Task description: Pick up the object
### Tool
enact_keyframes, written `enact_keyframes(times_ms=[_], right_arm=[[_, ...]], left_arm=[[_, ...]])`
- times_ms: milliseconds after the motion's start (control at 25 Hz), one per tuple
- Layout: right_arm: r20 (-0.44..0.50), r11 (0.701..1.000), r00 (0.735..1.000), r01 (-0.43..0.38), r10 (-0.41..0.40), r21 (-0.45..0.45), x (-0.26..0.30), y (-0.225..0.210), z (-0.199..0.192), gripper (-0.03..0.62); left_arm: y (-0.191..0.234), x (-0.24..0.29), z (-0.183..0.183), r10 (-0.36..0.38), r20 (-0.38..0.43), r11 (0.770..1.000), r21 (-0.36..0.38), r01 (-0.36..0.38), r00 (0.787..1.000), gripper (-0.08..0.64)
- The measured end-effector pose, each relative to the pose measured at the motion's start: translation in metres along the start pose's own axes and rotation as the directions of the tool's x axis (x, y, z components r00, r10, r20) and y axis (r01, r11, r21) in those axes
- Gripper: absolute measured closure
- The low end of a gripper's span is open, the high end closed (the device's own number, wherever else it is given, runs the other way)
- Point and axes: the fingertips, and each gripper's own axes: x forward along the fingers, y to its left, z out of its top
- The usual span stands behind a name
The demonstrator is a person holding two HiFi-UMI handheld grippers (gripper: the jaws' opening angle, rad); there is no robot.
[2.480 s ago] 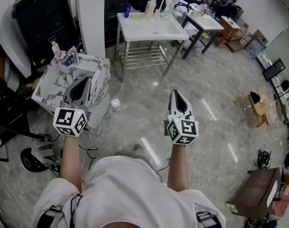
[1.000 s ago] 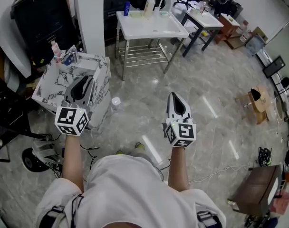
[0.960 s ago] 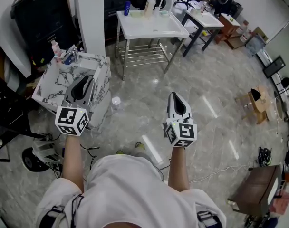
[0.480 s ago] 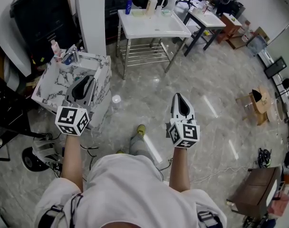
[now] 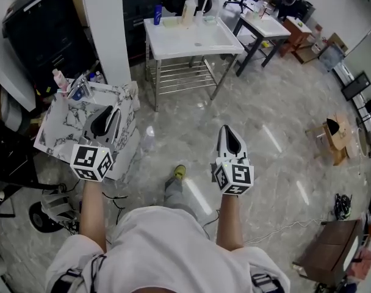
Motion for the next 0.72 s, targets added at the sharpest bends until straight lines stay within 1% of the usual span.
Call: enact_keyframes(times_ms=[120, 400, 520, 720], right_arm=[[-0.006, 1.0, 1.0, -0.001, 0.002, 0.029, 0.026, -0.019, -0.006, 0.586], [-0.032, 0.999, 0.999, -0.016, 0.017, 0.034, 0.1, -0.054, -0.02, 0.586], [-0.041, 0.999, 0.999, -0.032, 0.033, 0.022, 0.14, -0.073, -0.017, 0.586], [-0.039, 0.997, 0.997, -0.07, 0.072, 0.038, 0.207, -0.108, -0.005, 0.586]], left_arm=[[0.002, 0.032, -0.007, 0.0, -0.012, 1.0, -0.01, 0.0, 1.0, 0.477], [0.017, 0.108, -0.025, 0.014, -0.032, 0.999, -0.034, -0.015, 0.999, 0.477], [0.023, 0.148, -0.027, 0.025, -0.043, 0.999, -0.037, -0.026, 0.999, 0.477], [0.034, 0.209, -0.018, 0.059, -0.055, 0.997, -0.038, -0.061, 0.997, 0.477]])
